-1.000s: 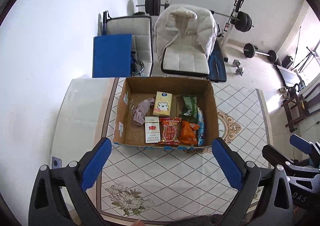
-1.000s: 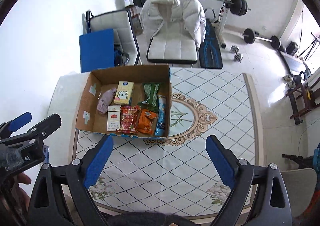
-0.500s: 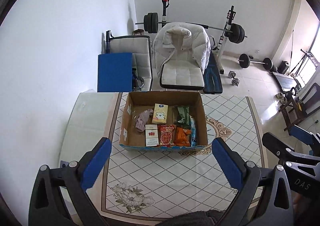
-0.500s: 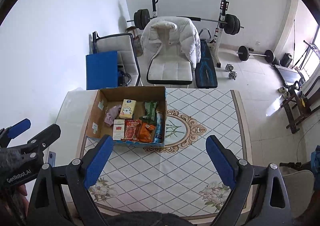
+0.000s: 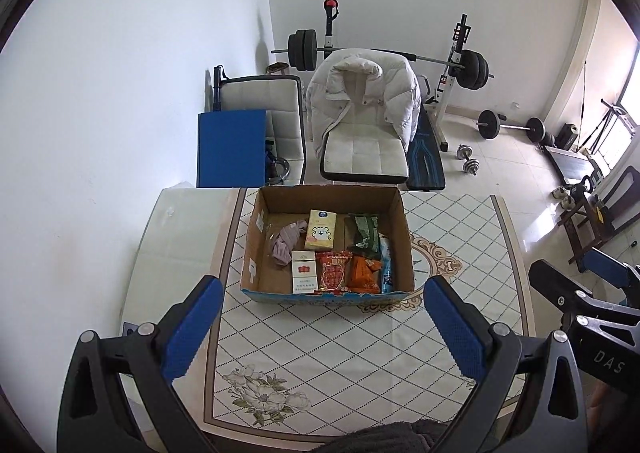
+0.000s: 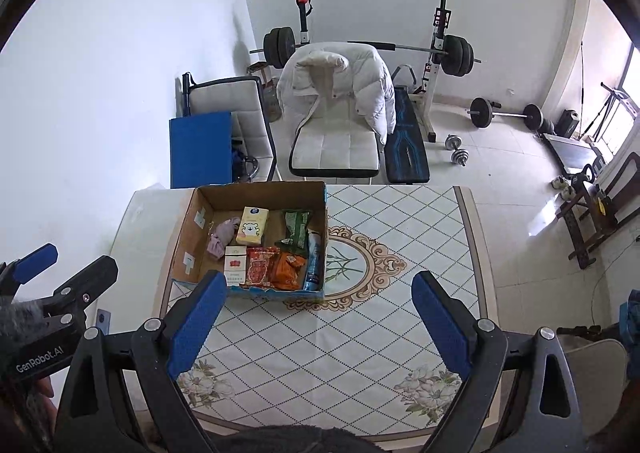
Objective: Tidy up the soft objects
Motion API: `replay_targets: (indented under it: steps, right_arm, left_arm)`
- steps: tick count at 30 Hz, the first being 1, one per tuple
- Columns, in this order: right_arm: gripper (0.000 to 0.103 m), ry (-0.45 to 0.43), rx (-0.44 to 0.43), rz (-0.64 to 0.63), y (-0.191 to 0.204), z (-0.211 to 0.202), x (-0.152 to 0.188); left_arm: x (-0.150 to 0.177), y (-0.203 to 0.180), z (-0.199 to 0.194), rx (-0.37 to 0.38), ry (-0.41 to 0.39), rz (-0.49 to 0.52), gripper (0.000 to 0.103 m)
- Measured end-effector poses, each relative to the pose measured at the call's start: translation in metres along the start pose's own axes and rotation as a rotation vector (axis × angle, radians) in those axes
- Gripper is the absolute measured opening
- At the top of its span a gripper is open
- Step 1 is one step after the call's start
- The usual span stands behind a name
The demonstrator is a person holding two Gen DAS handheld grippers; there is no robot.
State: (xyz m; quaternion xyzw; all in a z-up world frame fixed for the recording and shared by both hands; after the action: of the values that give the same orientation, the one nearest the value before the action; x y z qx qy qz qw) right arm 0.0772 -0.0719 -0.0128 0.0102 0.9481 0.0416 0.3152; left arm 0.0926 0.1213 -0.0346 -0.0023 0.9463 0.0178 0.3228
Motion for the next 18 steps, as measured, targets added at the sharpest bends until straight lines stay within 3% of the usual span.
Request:
replay_targets:
  steps: [18]
  right_arm:
    - [0.096,0.007,0.044,0.021,-0.016,-0.001,0.011]
  left_arm:
    - [0.002,-0.005,0.002,0.023,-0.006,-0.022,0.103]
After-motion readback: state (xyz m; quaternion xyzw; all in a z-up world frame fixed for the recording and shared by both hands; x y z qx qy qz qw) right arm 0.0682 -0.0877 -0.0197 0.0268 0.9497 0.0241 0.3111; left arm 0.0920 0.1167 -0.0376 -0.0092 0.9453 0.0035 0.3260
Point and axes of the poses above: each gripper's, at about its wrist camera, not at the fingertips, and z roughly the way its jaws point, y to its left, x to its underside, the point moved 8 cm from there along z, roughly the way its jaws point, and after that the axes turned 4 degrees about -y, right-handed, at the moved point
